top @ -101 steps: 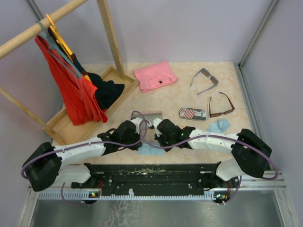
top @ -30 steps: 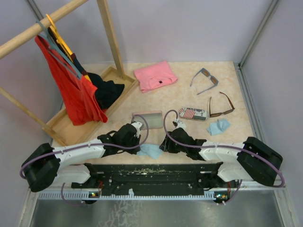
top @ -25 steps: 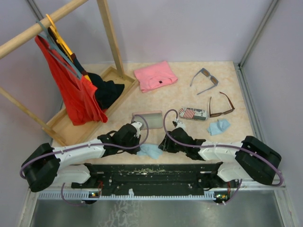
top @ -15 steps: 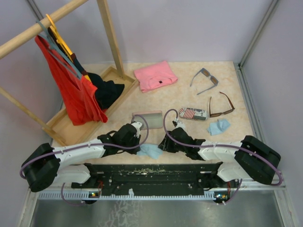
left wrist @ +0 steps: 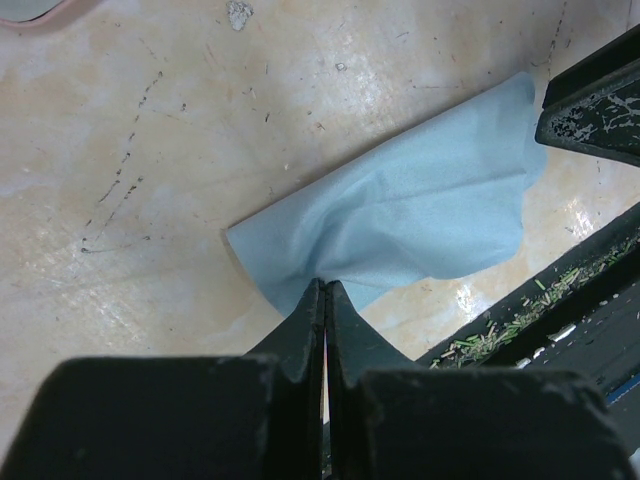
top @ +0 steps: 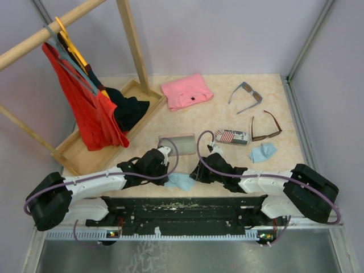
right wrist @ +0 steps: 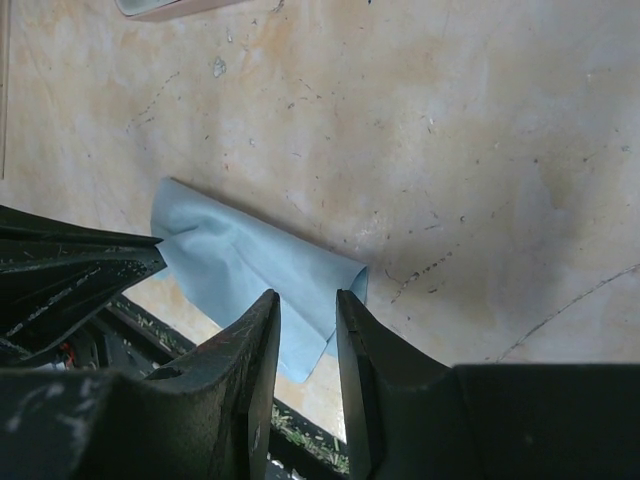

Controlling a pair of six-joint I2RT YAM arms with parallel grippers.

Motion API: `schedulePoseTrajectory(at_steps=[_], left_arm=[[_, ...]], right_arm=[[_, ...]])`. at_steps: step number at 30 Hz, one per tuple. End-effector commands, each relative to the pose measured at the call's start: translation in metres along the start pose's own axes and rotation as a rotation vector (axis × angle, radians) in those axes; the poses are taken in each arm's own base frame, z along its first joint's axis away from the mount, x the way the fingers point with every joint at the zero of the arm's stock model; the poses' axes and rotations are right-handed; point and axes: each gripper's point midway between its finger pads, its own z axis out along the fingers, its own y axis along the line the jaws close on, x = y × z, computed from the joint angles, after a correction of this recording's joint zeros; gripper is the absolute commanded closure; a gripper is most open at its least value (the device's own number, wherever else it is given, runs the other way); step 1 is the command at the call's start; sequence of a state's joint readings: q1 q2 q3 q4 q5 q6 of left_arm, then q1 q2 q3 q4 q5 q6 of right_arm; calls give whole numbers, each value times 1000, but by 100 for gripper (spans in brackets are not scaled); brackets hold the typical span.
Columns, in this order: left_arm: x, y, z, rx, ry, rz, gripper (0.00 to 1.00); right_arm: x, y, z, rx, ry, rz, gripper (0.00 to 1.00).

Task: Organize the sunglasses
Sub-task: Fold the glasses cleaning cloth at the center of the board.

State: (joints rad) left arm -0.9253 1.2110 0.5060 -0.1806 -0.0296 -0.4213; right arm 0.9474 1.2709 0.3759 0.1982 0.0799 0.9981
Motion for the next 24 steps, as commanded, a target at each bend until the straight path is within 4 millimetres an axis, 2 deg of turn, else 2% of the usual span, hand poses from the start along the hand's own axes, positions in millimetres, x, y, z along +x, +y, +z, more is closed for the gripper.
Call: schedulePoseTrajectory(at_steps=[1,7,24], left_arm=[[-7,-5,-2,16,-21,13,100],[-6,-4,-2,14,-18,13,100],[-8,-5,-2,16,-22,16,100]], right_arm=[[-13,27,3,-83,-32,28,70],[-8,20,9,-56,-14,41,69],[-9,8,12,26,-16,31,68]])
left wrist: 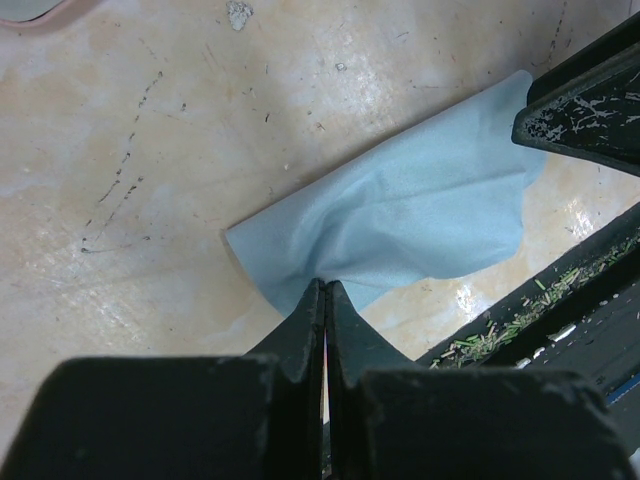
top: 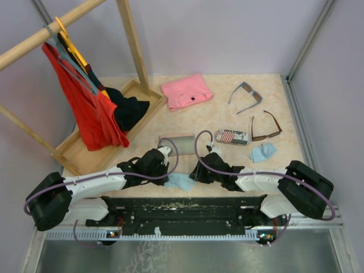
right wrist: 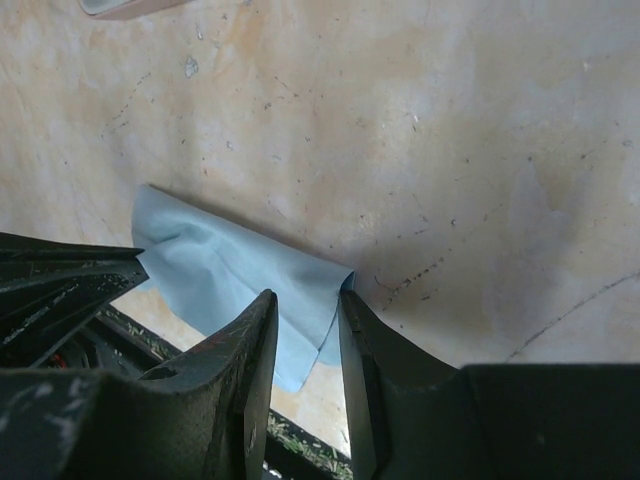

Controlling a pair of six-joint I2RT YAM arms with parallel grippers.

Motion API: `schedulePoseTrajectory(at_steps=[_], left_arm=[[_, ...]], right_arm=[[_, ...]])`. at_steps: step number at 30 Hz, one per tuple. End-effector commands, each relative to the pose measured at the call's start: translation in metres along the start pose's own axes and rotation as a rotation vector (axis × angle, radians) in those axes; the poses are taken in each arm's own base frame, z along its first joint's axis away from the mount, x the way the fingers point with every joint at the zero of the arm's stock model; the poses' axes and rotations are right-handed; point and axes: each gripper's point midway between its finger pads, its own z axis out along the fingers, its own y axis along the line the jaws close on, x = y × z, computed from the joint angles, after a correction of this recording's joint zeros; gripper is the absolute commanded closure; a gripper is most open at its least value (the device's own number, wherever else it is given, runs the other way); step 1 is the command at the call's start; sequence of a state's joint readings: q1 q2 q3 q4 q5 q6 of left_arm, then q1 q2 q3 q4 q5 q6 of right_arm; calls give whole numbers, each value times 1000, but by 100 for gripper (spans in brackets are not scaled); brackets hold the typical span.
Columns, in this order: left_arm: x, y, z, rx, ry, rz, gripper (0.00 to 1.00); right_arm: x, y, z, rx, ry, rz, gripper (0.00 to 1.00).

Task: Organize the sunglasses
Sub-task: Fold the glasses cleaning cloth at the center of the board.

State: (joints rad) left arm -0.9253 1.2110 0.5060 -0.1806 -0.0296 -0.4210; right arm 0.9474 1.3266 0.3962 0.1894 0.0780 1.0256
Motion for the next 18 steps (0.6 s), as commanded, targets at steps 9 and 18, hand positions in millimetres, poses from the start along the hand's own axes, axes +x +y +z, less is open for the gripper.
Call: schedulePoseTrajectory(at_steps=[9,18], left_arm=[[-7,-5,-2,19,-21,19,100],[-8,-6,-4,25,-27,18,100]], right_arm=[[-15,13,6,-5,-47,2,74],[-23,16,5,-5,-78,-10,97]])
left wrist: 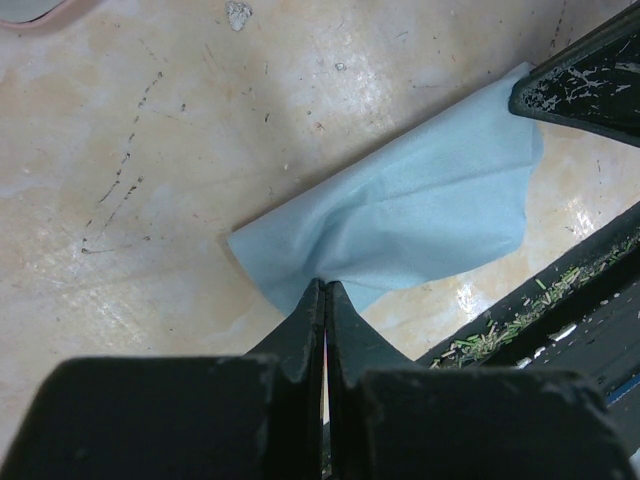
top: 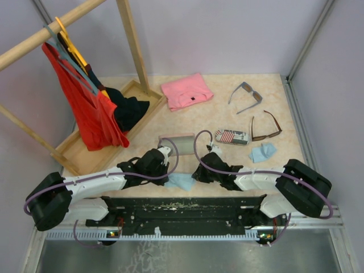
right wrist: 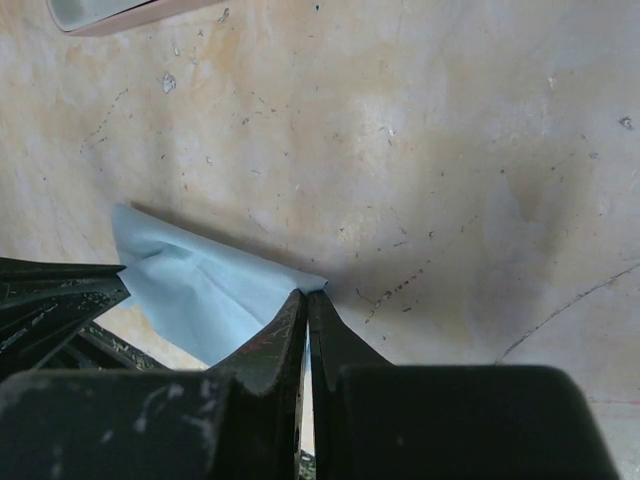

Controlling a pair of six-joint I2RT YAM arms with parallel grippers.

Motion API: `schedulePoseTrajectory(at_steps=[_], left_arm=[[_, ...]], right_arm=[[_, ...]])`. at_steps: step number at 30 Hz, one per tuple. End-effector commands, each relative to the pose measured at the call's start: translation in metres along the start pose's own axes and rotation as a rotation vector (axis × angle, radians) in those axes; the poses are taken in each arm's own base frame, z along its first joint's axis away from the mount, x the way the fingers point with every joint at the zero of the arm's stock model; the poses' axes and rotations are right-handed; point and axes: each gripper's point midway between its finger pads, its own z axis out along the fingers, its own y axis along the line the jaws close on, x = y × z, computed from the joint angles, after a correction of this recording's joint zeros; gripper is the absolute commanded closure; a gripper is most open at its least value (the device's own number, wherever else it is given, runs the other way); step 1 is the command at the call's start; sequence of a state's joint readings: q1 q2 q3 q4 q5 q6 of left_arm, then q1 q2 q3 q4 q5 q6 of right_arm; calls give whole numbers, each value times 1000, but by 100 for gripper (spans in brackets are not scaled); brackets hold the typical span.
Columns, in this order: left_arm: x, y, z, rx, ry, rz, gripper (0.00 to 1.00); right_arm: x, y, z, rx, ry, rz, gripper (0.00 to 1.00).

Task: Organize the sunglasses
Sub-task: Fold the glasses cleaning cloth at the center of the board.

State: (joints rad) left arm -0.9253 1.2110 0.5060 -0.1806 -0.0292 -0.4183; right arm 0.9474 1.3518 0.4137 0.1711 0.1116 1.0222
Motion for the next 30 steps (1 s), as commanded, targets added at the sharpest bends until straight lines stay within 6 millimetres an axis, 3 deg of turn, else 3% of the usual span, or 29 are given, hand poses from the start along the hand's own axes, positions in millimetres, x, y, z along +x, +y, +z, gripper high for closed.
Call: schedulePoseTrajectory(at_steps=[1,18,30], left_arm=[[-9,-7,-4,26,-30,16,100],[-10,-11,-5,53,-32,24,100],[-9,-12,-6,57,-33,31,72]], right_arm=[[-21,22,0,-48,-68,-3,99],[-39,35,-9,-87,-144,56,100],[-41,30,-2,-52,-159,65,100]])
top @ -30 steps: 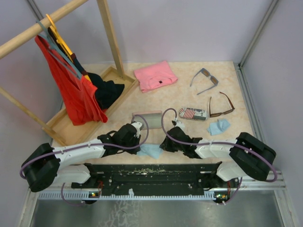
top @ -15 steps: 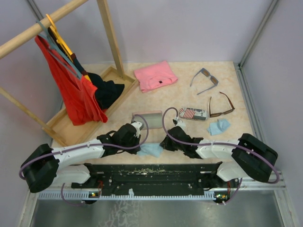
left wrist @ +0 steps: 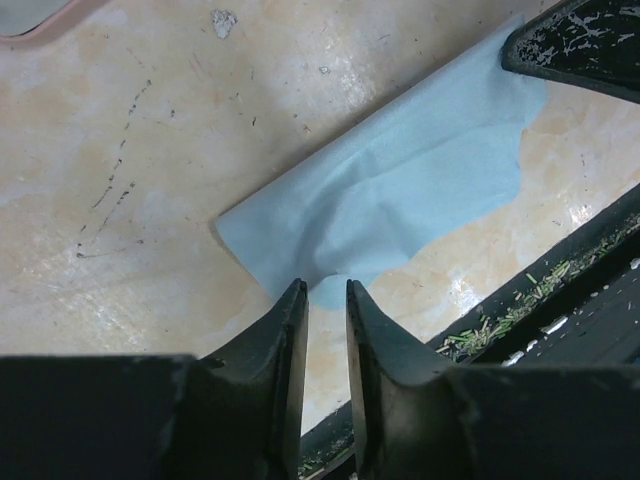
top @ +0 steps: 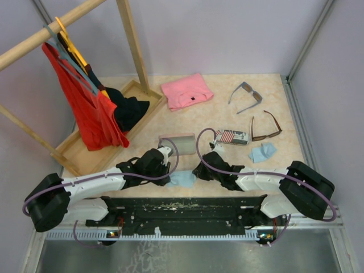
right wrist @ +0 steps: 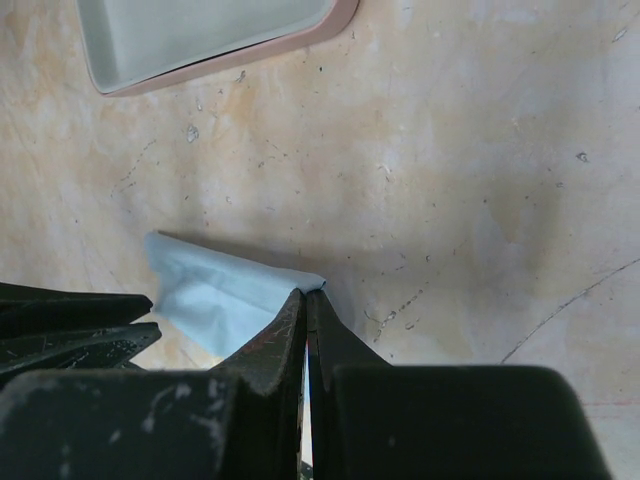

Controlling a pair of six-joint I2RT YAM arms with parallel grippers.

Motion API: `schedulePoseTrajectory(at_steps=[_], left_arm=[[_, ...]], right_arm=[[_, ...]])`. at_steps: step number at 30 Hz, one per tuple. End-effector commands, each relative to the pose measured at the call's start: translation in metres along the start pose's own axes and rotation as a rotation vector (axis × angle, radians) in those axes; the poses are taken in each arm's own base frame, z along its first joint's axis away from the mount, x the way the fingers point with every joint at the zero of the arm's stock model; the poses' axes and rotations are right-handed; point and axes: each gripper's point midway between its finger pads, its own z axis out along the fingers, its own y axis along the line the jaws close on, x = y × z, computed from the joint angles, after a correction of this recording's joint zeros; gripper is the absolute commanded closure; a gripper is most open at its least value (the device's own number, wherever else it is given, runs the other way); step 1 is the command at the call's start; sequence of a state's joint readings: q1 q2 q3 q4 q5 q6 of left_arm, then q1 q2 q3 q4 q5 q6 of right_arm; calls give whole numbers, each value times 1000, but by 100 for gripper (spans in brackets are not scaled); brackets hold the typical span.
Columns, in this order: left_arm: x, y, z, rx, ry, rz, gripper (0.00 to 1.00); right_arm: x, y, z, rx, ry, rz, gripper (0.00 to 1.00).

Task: Organize the sunglasses
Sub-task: Fold the glasses cleaning cloth at the center of the board.

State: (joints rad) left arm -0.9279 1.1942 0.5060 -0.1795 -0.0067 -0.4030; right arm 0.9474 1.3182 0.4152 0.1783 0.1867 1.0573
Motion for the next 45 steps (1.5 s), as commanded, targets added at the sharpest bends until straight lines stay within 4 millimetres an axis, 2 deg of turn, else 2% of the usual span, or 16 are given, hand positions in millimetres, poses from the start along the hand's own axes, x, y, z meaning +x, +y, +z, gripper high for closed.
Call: schedulePoseTrajectory(at_steps=[1,7,18,24,32,37,42,45], left_arm=[[-7,-7,-2,27,-26,15,70],[-11,-7,-7,24,-47,3,55],[-30,7,-17,-57,-160,-87,43],[-34,11,-16,-77,-177,-102,41],[-32,10,-14,-76,-165,-98,41],[-28,11,-11,-72,-147,-83,48],[-24,6,-6,-43,-128,-79,65],[-22,4,-3,-33,-121,-78,70]], right_arm=[[-22,26,3,-51,-71,23,100],[-22,25,5,-42,-69,11,97],[-29,10,-11,21,-97,-33,67],[-18,17,-17,-43,-42,-67,68],[-3,16,-5,-49,20,-58,69],[-2,16,0,-49,19,-49,70],[-1,17,1,-54,24,-52,73],[0,15,2,-49,24,-51,73]])
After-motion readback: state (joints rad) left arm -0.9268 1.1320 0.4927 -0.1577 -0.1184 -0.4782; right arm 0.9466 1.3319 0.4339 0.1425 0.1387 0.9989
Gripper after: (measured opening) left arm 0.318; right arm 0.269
